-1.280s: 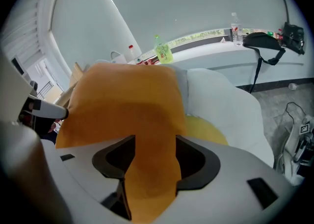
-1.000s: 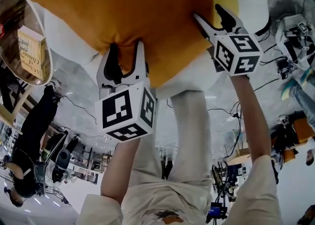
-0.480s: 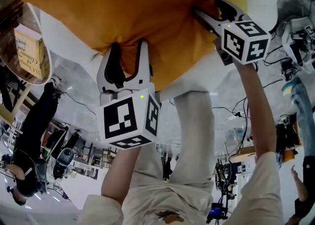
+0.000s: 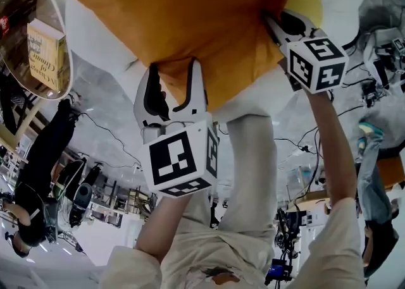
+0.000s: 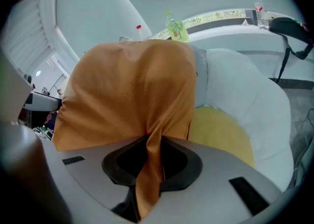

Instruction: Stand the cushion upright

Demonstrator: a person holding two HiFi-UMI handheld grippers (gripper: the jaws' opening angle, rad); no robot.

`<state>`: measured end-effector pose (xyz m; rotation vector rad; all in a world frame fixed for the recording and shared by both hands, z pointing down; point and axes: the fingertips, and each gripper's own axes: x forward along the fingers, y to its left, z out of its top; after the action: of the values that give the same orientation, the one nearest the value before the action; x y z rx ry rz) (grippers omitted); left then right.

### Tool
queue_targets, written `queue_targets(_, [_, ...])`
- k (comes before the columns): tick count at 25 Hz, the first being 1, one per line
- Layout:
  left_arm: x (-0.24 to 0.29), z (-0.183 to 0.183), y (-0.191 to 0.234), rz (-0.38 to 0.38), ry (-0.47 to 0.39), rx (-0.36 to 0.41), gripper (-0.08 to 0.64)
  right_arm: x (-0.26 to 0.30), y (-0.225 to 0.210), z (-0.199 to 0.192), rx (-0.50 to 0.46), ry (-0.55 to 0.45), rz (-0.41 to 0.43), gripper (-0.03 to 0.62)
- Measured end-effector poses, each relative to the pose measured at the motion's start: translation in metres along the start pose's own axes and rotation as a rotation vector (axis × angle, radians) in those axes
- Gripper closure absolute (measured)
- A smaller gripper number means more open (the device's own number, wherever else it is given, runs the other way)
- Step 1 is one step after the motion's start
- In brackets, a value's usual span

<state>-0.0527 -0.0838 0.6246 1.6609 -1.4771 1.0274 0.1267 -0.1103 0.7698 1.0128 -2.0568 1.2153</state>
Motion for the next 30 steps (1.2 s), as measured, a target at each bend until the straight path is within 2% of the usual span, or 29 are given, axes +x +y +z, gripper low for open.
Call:
queue_targets(4, [0.005, -0.001, 0.010, 0.016, 0.028, -0.021, 0.233, 0.002, 0.003, 0.002, 0.006, 0.001, -0.003, 0.506])
queue_targets(6, [0.015, -0.006, 0.012, 0.003, 0.052, -0.025, 0.235, 0.001, 0.004, 0.001, 0.011, 0.000, -0.003, 0.506])
queue_targets(9, [0.029, -0.005, 0.006, -0.055, 0.040, -0.022, 0.320, 0.000, 0.004, -0.001, 0.010, -0.008, -0.017, 0.515])
queue_targets(11, [0.033, -0.003, -0.001, -0.110, 0.024, -0.047, 0.395, -0.002, 0.002, 0.000, 0.005, -0.022, -0.035, 0.538])
queue_targets(13, [0.031, -0.003, -0.005, -0.140, 0.016, -0.052, 0.432, -0.007, 0.003, -0.001, 0.005, -0.034, -0.055, 0.551])
queue_targets(18, [0.022, -0.001, -0.005, -0.149, 0.016, -0.048, 0.460, -0.017, 0.009, 0.003, -0.014, -0.056, -0.101, 0.563])
queue_targets(30, [-0.005, 0.000, -0.004, -0.157, -0.013, -0.080, 0.465, -0.054, 0.025, 0.009, -0.003, -0.121, -0.154, 0.565])
